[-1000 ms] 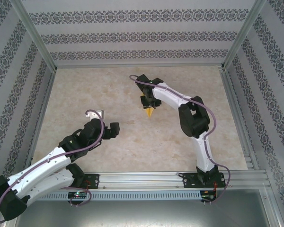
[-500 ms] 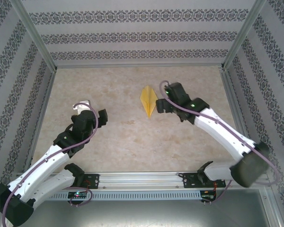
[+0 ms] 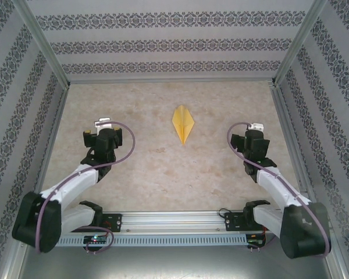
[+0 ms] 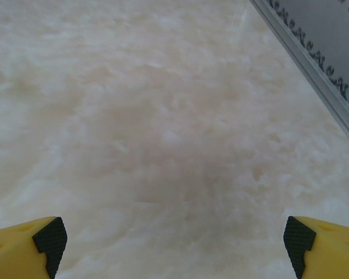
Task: Fold a paper plane with a square sheet of paper (fold left side to right side)
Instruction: Reset both arms
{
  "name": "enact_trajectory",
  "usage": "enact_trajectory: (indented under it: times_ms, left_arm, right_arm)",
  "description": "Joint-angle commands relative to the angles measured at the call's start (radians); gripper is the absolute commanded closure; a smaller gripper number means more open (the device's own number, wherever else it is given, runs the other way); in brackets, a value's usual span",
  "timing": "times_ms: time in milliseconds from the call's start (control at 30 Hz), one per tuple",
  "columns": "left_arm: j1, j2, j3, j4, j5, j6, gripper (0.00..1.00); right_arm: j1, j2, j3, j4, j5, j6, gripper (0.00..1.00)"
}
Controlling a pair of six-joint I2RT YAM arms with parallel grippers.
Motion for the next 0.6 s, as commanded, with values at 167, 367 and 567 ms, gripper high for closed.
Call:
enact_trajectory:
  times_ms: [167, 367, 567]
  left_arm:
    - [0.092, 0.217, -0.096, 0.497, 0.208, 0.143, 0.0]
    - [0.185, 0.356, -0.167, 0.725, 0.369, 0.089, 0.0]
    - [0.253, 0.411, -0.087, 0.607, 0.488, 0.05, 0.0]
  right_arm:
    - [-0.042, 0.228, -0.03, 0.536, -0.142, -0.127, 0.02]
    - [-0.05, 0.441, -0.034, 0.78, -0.204, -0.154, 0.02]
    - [-0.074, 0.43, -0.028, 0.746, -0.22, -0.129, 0.02]
